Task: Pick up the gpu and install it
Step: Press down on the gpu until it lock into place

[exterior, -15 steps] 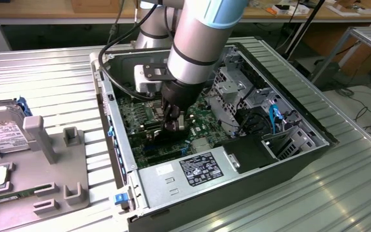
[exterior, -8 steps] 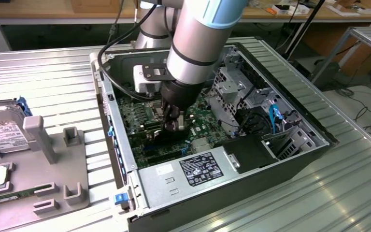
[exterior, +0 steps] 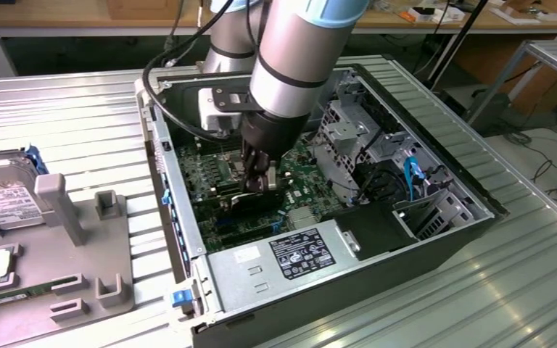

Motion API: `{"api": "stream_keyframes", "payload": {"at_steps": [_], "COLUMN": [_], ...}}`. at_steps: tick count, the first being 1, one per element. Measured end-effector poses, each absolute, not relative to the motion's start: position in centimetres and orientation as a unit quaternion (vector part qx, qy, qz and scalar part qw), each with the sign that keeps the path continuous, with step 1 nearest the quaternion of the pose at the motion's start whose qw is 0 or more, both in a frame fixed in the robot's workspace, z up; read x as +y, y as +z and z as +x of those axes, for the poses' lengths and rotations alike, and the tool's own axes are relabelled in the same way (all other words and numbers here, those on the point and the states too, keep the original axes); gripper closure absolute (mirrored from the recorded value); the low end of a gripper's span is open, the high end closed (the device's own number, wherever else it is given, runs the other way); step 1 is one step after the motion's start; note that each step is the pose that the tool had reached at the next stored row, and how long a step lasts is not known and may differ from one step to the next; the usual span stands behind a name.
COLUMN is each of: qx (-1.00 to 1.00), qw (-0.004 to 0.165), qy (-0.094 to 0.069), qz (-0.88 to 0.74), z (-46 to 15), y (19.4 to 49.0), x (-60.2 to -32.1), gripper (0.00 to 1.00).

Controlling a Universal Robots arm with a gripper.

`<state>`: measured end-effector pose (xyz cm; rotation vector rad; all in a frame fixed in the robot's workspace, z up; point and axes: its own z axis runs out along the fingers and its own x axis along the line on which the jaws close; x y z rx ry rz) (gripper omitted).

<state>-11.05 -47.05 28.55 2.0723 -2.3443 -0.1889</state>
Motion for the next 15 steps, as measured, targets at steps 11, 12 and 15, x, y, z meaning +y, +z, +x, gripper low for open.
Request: {"api": "stream_keyframes", "payload": {"at_steps": [11,12,15], "qx": [-0.748,-0.748,-0.748], "qw": [0.004,0.004,0.004], "qy": [-0.06,-0.06,-0.06], "qz": [0.661,0.661,0.661], "z": [-11.0,-11.1,-11.1], "y": [30.6,30.6,30.6], "x": [-47.0,-47.0,-47.0], "gripper": [0.89,0.89,0.89]}}
